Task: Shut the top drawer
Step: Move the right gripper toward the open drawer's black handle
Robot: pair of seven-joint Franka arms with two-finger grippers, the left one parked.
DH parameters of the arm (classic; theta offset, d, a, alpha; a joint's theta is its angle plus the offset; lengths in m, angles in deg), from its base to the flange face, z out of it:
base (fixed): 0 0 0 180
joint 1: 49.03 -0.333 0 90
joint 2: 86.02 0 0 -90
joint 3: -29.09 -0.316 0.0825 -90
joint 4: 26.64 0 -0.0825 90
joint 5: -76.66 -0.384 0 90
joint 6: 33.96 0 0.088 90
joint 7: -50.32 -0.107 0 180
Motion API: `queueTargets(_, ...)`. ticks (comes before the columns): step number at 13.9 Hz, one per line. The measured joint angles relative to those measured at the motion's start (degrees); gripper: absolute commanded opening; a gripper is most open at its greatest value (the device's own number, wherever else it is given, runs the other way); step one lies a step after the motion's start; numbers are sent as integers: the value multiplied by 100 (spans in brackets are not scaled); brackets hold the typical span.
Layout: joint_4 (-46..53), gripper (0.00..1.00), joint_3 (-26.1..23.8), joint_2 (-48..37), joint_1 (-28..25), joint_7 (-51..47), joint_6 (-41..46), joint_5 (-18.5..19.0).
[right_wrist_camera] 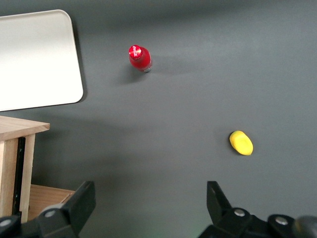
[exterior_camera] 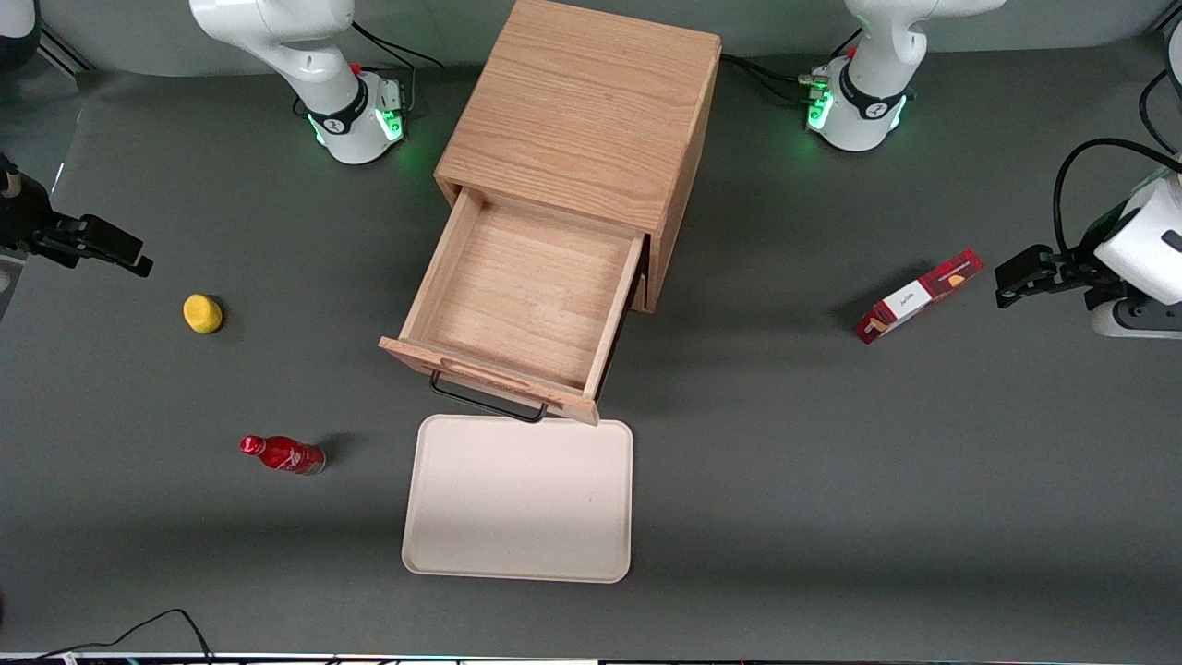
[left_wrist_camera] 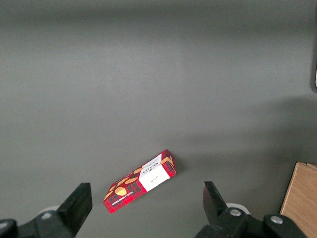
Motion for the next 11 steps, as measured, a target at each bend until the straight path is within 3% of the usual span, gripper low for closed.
queueTargets(6,32,100,2,73,-2,2,-142,1)
queueTargets(11,592,100,-104,690,-131,275,-239,301)
